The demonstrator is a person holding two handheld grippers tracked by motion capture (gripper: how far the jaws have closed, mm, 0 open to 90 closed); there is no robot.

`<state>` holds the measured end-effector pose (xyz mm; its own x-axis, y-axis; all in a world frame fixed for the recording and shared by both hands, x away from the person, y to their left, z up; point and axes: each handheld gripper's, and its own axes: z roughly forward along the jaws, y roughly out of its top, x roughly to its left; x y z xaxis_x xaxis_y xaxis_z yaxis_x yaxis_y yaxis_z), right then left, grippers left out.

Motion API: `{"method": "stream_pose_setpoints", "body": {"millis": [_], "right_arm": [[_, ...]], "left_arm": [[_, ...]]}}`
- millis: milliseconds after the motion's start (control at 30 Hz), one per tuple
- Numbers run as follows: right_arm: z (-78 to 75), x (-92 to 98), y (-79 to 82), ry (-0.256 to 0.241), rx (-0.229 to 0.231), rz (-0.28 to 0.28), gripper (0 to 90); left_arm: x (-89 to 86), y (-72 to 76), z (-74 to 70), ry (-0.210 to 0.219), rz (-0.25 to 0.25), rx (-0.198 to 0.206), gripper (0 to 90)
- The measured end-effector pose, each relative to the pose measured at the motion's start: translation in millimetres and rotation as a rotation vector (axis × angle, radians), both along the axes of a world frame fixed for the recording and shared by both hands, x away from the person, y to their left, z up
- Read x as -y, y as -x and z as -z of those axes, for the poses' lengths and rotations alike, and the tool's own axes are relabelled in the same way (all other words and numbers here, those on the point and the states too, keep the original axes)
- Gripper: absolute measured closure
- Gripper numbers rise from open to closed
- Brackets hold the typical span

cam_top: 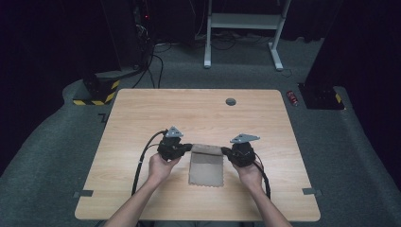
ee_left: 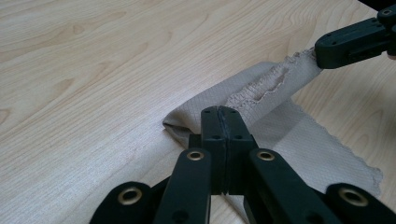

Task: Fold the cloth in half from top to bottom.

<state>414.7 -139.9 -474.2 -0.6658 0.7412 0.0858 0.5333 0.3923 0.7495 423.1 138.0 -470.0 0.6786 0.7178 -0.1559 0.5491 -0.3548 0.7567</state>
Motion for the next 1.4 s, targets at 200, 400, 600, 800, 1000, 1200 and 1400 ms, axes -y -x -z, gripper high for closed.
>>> {"method": "stream_pose_setpoints", "body": {"millis": [200,400,600,800,1000,1200,1400], "right_arm": [[0.5,1.4,3.3,-0.008,-0.001,-0.002,90.0],[-0.9,1.7,6.8,-0.021,0.001,-0.003,90.0],[-1.9,2.1,9.2,-0.027,0.005,-0.009,90.0],[-1.9,3.4,12.0,-0.033,0.008,-0.014,90.0],[-2.8,4.1,15.5,-0.041,0.015,-0.023,90.0],[-4.6,5.9,18.4,-0.051,0.019,-0.023,90.0],[-5.4,6.7,22.0,-0.054,0.024,-0.032,90.0]], "left_arm": [[-0.4,3.7,-0.5,0.010,0.002,-0.001,89.3],[-2.1,7.3,-0.6,0.008,0.008,0.002,89.4],[-3.5,9.5,-1.7,0.021,0.005,0.006,89.4],[-5.2,13.2,-1.8,0.049,-0.004,0.003,89.4],[-6.3,16.5,-3.1,0.060,-0.002,0.004,89.4],[-6.5,19.8,-4.1,0.063,0.003,0.008,89.4],[-6.7,21.7,-4.2,0.064,0.004,0.009,89.4]]}}
